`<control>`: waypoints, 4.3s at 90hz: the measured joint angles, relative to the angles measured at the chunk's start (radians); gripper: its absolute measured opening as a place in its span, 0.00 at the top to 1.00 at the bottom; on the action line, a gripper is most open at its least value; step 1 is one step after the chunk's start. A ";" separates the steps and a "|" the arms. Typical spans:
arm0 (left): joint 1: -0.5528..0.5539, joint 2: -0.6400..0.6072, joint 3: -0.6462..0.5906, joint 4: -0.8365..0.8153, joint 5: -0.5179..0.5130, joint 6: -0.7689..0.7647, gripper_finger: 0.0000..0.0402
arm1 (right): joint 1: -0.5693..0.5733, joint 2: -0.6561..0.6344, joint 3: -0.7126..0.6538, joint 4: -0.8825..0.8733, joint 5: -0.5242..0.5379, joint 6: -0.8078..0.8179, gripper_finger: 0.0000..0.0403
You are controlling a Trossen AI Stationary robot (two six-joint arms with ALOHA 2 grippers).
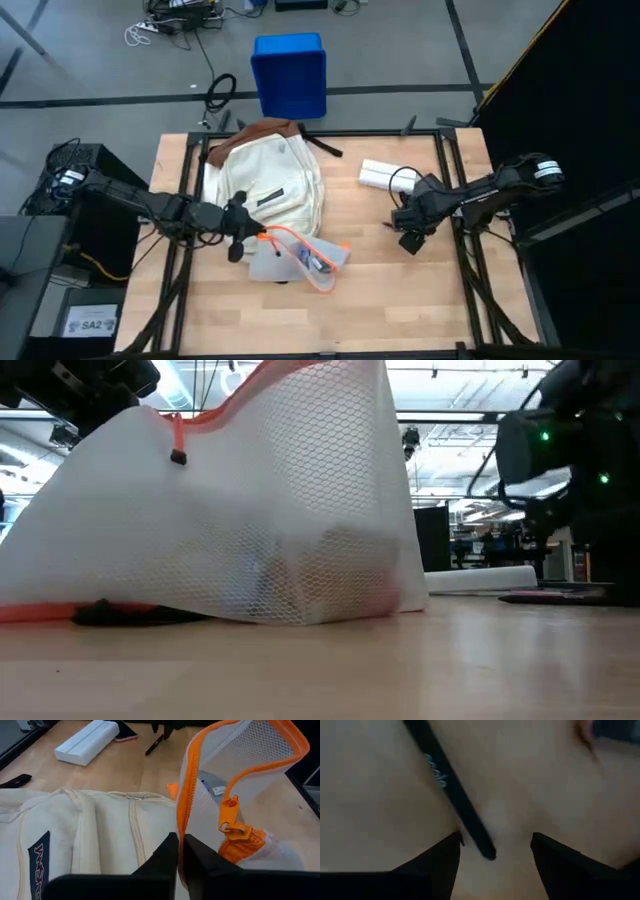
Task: Unpack backpack
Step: Put the black pen into the zip bag, then put the white medicine organizer into the zip bag
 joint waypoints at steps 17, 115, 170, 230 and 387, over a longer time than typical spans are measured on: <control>0.000 0.006 0.001 0.005 0.000 0.000 1.00 | -0.001 -0.007 -0.045 0.062 -0.020 -0.013 0.58; 0.001 0.009 0.001 0.026 0.016 -0.001 1.00 | 0.179 -0.043 0.331 1.019 0.211 -0.325 0.99; 0.073 0.008 0.000 0.038 0.016 -0.024 1.00 | 0.188 0.407 0.876 0.488 0.117 -0.404 0.99; 0.073 0.008 0.000 -0.016 0.035 -0.045 1.00 | 0.143 0.353 0.919 0.181 0.010 -0.236 0.62; 0.091 0.008 0.000 -0.040 0.052 -0.028 1.00 | -0.158 0.375 0.296 -0.006 0.667 -0.542 0.12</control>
